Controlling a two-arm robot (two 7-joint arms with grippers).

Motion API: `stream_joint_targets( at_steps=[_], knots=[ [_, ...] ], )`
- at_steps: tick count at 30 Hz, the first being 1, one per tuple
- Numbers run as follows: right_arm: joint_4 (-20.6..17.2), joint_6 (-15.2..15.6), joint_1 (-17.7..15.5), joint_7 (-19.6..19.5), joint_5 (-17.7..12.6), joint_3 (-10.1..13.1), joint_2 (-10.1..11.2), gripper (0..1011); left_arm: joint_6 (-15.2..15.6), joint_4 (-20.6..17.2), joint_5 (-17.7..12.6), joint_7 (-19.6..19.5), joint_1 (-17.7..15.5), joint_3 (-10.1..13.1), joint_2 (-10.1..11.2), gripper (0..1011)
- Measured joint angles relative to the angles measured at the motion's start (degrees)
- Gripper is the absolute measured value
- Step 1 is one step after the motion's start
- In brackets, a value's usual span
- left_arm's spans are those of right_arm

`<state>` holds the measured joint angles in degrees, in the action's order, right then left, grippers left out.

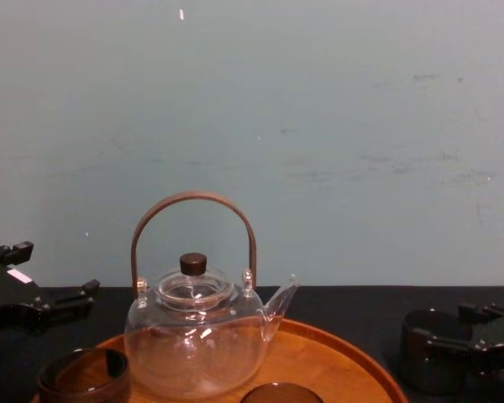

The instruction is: Pick up the glass from the table and place it on the tray.

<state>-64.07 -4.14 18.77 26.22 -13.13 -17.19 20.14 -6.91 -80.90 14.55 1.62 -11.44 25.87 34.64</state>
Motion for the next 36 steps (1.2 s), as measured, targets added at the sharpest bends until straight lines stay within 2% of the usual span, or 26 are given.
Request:
stream_joint_targets(
  at_steps=[28, 36],
  knots=[
    [-0.09, -0.04, -0.06, 0.48, -0.28, -0.02, 0.15, 875, 0.00, 0.00, 0.00, 0.00, 0.00, 0.00, 0.00, 1001],
    [-2.87, -0.07, -0.93, 0.98, -1.17, 0.07, 1.24, 875, 0.00, 0.00, 0.00, 0.01, 0.00, 0.00, 0.00, 1001]
  ],
)
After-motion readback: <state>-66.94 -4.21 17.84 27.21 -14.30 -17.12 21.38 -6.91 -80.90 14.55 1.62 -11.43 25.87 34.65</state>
